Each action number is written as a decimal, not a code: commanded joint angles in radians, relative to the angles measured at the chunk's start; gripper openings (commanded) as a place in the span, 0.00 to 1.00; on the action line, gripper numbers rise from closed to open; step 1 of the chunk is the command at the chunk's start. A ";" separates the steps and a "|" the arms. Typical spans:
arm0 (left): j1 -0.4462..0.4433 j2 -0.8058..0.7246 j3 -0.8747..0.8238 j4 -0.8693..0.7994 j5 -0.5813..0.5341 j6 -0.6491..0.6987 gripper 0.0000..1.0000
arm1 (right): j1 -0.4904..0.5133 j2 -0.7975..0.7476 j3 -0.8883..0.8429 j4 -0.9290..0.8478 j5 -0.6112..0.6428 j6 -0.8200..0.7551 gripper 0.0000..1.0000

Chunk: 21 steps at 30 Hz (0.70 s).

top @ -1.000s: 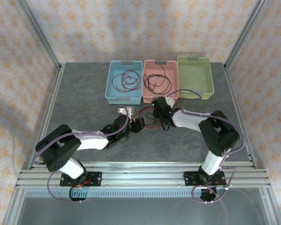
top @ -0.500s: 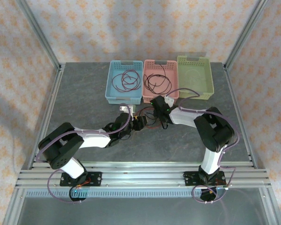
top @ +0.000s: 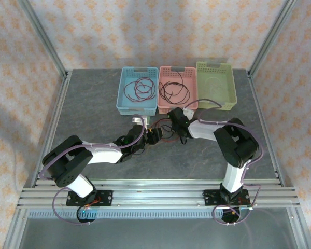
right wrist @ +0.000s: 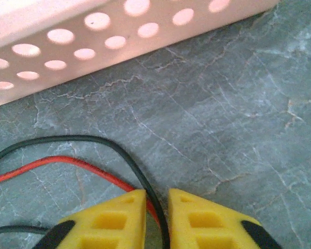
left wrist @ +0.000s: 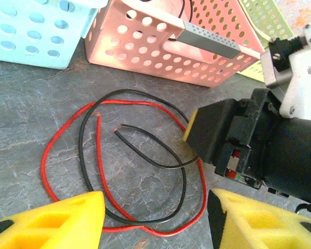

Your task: Untangle the cables

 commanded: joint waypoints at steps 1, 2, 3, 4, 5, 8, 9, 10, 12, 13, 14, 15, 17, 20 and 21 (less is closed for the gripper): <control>-0.003 -0.026 -0.004 -0.023 -0.039 -0.014 0.56 | 0.008 -0.048 -0.073 -0.024 0.015 -0.003 0.13; -0.003 -0.032 -0.009 -0.023 -0.041 -0.017 0.56 | 0.011 -0.066 -0.095 -0.023 0.014 -0.004 0.09; -0.001 -0.037 -0.014 -0.023 -0.043 -0.020 0.56 | 0.015 -0.082 -0.115 -0.021 0.011 -0.008 0.06; 0.001 -0.041 -0.019 -0.026 -0.044 -0.022 0.56 | 0.021 -0.100 -0.135 -0.020 0.009 -0.011 0.03; 0.002 -0.044 -0.021 -0.029 -0.043 -0.026 0.56 | 0.027 -0.121 -0.158 -0.019 0.006 -0.013 0.01; 0.018 -0.038 -0.019 -0.033 -0.005 -0.033 0.56 | 0.046 -0.186 -0.227 -0.005 -0.014 -0.028 0.00; 0.022 -0.035 -0.018 -0.037 0.009 -0.033 0.56 | 0.050 -0.212 -0.251 0.006 -0.023 -0.038 0.00; 0.026 -0.031 -0.014 -0.041 0.020 -0.034 0.57 | 0.054 -0.244 -0.281 0.018 -0.030 -0.048 0.00; 0.027 -0.026 -0.005 -0.054 0.029 -0.026 0.56 | 0.056 -0.312 -0.332 0.038 -0.043 -0.070 0.00; 0.028 -0.024 0.000 -0.065 0.030 -0.022 0.56 | 0.056 -0.352 -0.358 0.050 -0.054 -0.089 0.00; 0.030 -0.022 0.005 -0.074 0.030 -0.018 0.56 | 0.056 -0.390 -0.382 0.061 -0.067 -0.114 0.00; 0.031 -0.020 0.007 -0.079 0.031 -0.014 0.57 | 0.056 -0.423 -0.396 0.065 -0.074 -0.133 0.00; 0.036 -0.019 0.013 -0.088 0.033 -0.006 0.56 | 0.056 -0.497 -0.417 0.052 -0.072 -0.168 0.00; 0.049 -0.023 0.015 -0.093 0.041 0.000 0.57 | 0.056 -0.599 -0.423 0.031 -0.076 -0.222 0.00; 0.055 -0.024 0.014 -0.090 0.048 0.004 0.57 | 0.056 -0.617 -0.422 0.024 -0.082 -0.243 0.00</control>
